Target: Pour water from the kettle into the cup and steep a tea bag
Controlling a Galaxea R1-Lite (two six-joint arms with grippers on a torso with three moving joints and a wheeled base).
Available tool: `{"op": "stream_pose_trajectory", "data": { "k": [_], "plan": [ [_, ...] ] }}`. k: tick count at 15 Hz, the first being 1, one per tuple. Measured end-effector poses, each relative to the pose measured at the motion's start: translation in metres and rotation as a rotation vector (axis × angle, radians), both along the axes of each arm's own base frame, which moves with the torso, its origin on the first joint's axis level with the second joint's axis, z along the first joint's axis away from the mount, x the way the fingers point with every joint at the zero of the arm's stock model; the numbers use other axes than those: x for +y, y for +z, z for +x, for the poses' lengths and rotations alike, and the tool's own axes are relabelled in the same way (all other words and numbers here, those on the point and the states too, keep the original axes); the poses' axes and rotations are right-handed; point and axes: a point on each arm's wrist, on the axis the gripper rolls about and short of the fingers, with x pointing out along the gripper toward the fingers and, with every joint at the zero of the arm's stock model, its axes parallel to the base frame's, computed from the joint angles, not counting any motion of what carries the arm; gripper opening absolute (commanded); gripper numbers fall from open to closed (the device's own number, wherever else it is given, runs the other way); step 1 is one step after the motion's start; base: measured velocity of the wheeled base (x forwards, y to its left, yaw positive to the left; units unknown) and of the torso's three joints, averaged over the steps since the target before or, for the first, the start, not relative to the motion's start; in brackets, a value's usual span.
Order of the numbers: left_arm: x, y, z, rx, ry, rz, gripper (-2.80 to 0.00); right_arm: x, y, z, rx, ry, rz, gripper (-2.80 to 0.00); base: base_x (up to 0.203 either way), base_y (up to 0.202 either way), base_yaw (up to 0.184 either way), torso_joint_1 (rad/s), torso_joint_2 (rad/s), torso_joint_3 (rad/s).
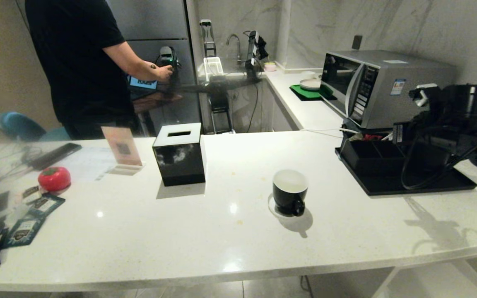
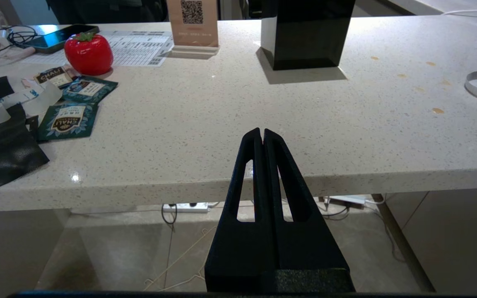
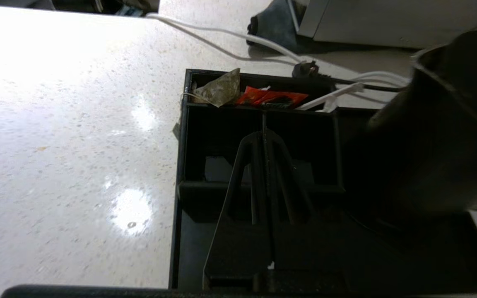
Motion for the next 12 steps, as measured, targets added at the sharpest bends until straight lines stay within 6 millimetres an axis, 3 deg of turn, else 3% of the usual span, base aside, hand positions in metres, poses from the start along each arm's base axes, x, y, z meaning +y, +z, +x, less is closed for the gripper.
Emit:
{"op": "stream_pose_trajectory", "data": {
  "k": [4, 8, 9, 12],
  "plan": [
    [0.0, 0.0, 0.0, 0.0, 0.0, 0.0, -2.8, 0.0, -0.017, 0.034, 0.048, 0.006, 0.006, -2.8, 0.0, 0.0, 0.0, 0.0, 0.0, 0.0],
    [0.0, 0.0, 0.0, 0.0, 0.0, 0.0, -2.8, -0.003, -0.015, 0.064, 0.052, -0.045, 0.042, -2.8, 0.0, 0.0, 0.0, 0.0, 0.0, 0.0],
    [0.0, 0.0, 0.0, 0.0, 0.0, 0.0, -2.8, -0.004, -0.015, 0.07, 0.053, -0.069, 0.059, 0.0, 0.0, 0.0, 0.0, 0.0, 0.0, 0.0],
    [0.0, 0.0, 0.0, 0.0, 0.0, 0.0, -2.8, -0.005, -0.021, 0.081, 0.114, -0.101, 0.097, 0.0, 0.0, 0.0, 0.0, 0.0, 0.0, 0.0]
  ]
}}
